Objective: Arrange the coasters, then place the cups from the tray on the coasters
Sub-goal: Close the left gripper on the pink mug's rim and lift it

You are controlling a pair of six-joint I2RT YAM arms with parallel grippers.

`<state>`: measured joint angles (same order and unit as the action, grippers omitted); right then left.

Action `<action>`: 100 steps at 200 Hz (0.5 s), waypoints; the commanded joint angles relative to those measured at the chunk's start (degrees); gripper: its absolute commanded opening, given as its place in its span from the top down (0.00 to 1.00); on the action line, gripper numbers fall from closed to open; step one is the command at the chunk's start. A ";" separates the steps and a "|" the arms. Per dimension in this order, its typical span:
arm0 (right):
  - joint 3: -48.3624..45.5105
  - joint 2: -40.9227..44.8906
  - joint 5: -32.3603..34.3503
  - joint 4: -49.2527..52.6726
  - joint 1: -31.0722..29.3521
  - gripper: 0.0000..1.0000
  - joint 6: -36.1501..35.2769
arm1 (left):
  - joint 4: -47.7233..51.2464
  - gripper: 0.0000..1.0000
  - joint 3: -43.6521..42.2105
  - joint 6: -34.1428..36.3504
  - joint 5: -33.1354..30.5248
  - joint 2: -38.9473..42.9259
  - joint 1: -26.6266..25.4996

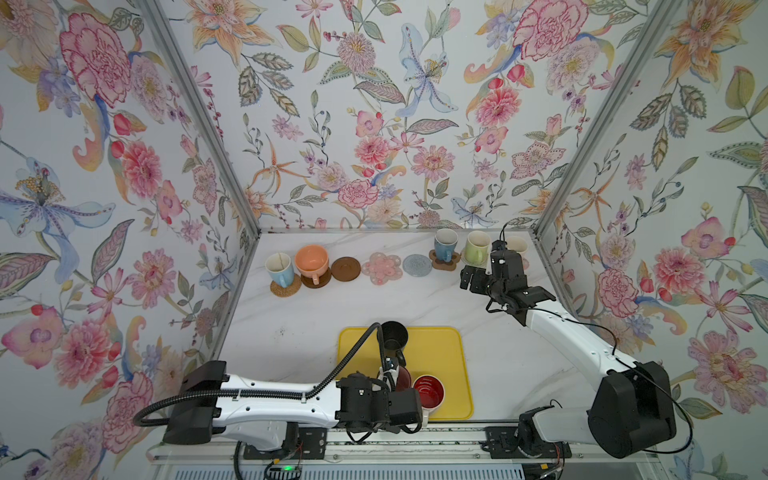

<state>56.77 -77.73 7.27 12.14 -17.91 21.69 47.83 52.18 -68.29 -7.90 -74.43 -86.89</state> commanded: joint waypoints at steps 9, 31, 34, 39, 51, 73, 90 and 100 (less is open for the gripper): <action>-0.17 1.76 -0.86 -0.28 0.42 0.01 -0.78 | 2.43 0.71 -1.12 0.80 -0.89 -0.51 0.98; 0.01 1.64 -1.13 -0.46 0.40 0.01 -0.69 | 2.66 0.81 -1.47 0.62 -0.70 -0.19 0.87; 0.00 1.65 -1.22 -0.45 0.42 0.01 -0.73 | 2.73 0.82 -1.56 0.62 -0.57 -0.11 0.85; 0.08 1.54 -1.23 -0.45 0.42 0.01 -0.69 | 2.78 0.84 -1.59 0.53 -0.54 -0.02 0.91; 0.11 1.34 -1.24 -0.59 0.41 0.01 -0.71 | 3.38 0.92 -1.56 0.40 -0.54 0.46 0.76; 0.13 1.02 -1.25 -0.63 0.38 0.01 -0.69 | 5.09 1.00 -1.30 0.03 -0.76 1.50 0.51; 0.18 0.66 -1.13 -0.63 0.42 0.01 -0.88 | 6.65 1.00 -0.87 -0.09 -1.19 2.41 0.22; 0.27 0.49 -1.22 -0.61 0.51 0.01 -0.95 | 8.30 1.00 -0.30 -0.09 -1.77 3.08 0.15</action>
<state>56.77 -77.23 6.42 12.12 -17.91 21.67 50.11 51.81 -67.85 -7.88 -73.71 -86.63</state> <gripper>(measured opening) 0.992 0.223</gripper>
